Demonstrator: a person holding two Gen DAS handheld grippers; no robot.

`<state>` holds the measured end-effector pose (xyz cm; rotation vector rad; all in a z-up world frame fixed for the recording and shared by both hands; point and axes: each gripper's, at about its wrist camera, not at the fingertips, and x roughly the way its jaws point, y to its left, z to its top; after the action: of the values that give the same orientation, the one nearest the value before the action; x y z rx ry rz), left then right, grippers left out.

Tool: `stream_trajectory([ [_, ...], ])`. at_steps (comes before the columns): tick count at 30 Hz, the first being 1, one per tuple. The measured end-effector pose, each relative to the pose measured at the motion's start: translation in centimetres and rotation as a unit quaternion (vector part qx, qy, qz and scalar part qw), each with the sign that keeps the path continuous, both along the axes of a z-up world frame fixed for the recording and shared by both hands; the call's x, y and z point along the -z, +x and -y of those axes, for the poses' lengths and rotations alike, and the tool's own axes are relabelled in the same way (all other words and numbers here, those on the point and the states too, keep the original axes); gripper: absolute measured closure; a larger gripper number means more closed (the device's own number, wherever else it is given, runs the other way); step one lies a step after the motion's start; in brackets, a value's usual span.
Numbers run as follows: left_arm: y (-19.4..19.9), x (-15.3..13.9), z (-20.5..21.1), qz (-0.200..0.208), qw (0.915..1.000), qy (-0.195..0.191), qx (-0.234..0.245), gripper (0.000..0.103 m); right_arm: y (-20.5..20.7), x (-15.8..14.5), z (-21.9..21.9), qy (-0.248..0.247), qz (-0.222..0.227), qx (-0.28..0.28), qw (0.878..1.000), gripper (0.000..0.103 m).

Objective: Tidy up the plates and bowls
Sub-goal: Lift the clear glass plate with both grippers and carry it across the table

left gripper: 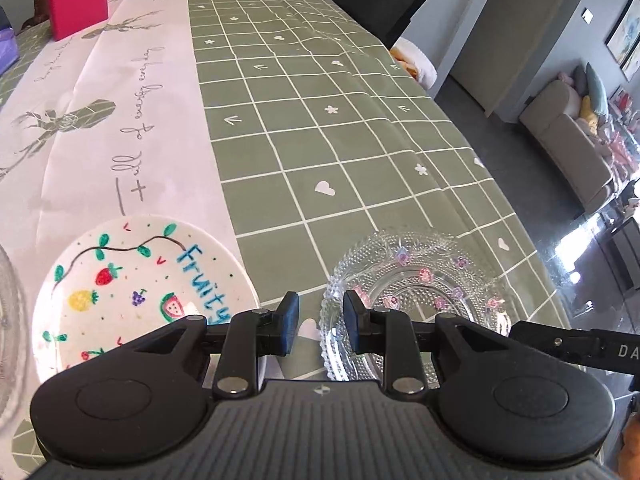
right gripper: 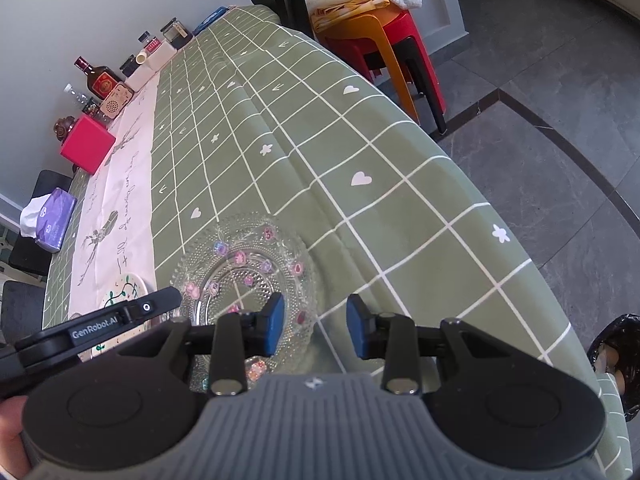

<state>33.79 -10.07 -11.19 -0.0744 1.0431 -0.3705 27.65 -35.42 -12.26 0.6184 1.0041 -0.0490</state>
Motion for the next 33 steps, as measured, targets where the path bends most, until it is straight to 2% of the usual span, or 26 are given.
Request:
stream_trajectory([
  [4,0.0,0.1,0.0,-0.002,1.0,-0.008,0.004,0.072,0.4,0.7,0.2,0.02,-0.009,-0.001,1.0,0.079],
  [6,-0.1,0.1,0.1,-0.003,0.9999,-0.011,0.008,0.076,0.5,1.0,0.2,0.033,-0.011,-0.001,0.999,0.086],
  [8,-0.1,0.1,0.2,-0.002,0.9998,-0.015,0.014,0.083,0.6,1.2,0.2,0.044,-0.012,-0.002,0.999,0.089],
  [10,-0.3,0.0,0.4,-0.001,0.9998,-0.011,0.014,0.084,0.6,1.5,0.2,0.053,-0.017,-0.001,0.998,0.095],
  [14,-0.4,-0.1,0.7,-0.001,0.9999,-0.006,0.013,0.085,0.5,1.6,0.5,0.065,-0.022,0.008,0.998,0.096],
  [20,-1.5,-0.9,0.9,-0.003,0.9999,0.0,0.016,0.088,0.1,1.0,0.6,0.049,-0.022,0.007,0.999,0.096],
  [27,-4.9,-2.3,0.2,0.004,0.9999,0.012,0.005,0.09,-1.4,0.6,0.6,0.071,-0.04,-0.008,0.997,0.096],
  [33,-9.0,-3.8,-1.3,0.027,0.9988,0.026,-0.032,0.09,-3.6,-0.7,-1.6,0.054,-0.038,-0.045,0.997,0.095],
])
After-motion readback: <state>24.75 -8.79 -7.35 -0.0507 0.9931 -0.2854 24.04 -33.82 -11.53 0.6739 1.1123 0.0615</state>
